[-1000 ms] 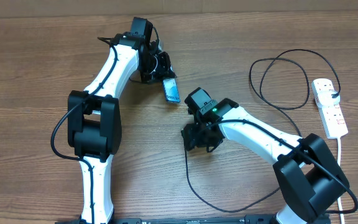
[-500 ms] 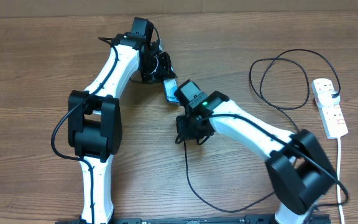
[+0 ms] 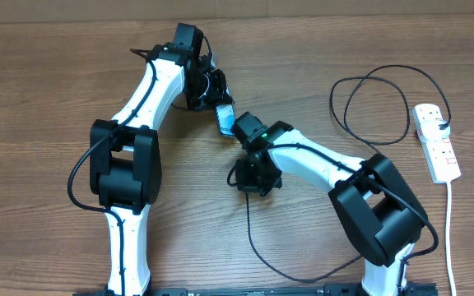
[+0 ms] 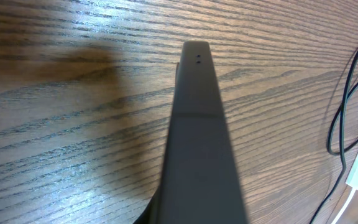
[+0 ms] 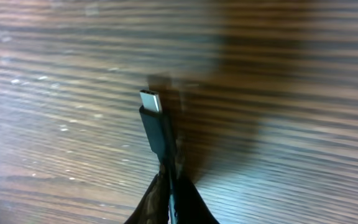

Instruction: Plug charger to phone and switch on socket

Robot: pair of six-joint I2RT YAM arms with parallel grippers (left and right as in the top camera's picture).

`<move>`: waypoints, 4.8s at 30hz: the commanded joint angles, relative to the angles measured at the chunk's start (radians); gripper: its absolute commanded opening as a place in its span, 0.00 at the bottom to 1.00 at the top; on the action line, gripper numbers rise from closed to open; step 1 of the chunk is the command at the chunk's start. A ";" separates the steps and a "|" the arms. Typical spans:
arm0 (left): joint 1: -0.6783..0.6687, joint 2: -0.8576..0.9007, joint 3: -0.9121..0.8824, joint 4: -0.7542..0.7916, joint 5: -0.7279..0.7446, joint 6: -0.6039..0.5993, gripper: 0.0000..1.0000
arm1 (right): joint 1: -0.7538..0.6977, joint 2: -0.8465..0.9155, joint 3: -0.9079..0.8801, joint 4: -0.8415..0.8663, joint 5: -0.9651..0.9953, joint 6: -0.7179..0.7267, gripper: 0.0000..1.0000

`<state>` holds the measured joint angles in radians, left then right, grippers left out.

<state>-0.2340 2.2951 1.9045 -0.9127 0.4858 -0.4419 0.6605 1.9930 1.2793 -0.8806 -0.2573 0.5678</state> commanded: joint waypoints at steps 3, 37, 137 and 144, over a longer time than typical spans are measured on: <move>-0.002 -0.006 0.008 0.000 0.031 0.020 0.04 | -0.091 0.024 0.010 -0.043 0.021 -0.056 0.05; -0.002 -0.006 0.008 0.005 0.027 0.020 0.04 | -0.291 0.024 0.011 0.072 0.232 -0.573 0.38; 0.001 -0.006 0.008 -0.018 0.078 0.068 0.04 | -0.309 0.032 0.008 0.098 0.191 -0.389 0.04; 0.047 -0.006 0.008 0.039 0.437 0.118 0.04 | -0.344 -0.069 0.043 0.036 0.006 -0.472 0.04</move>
<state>-0.2157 2.2951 1.9045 -0.8986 0.6769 -0.3813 0.3443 1.9995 1.3170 -0.8387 -0.1390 0.1436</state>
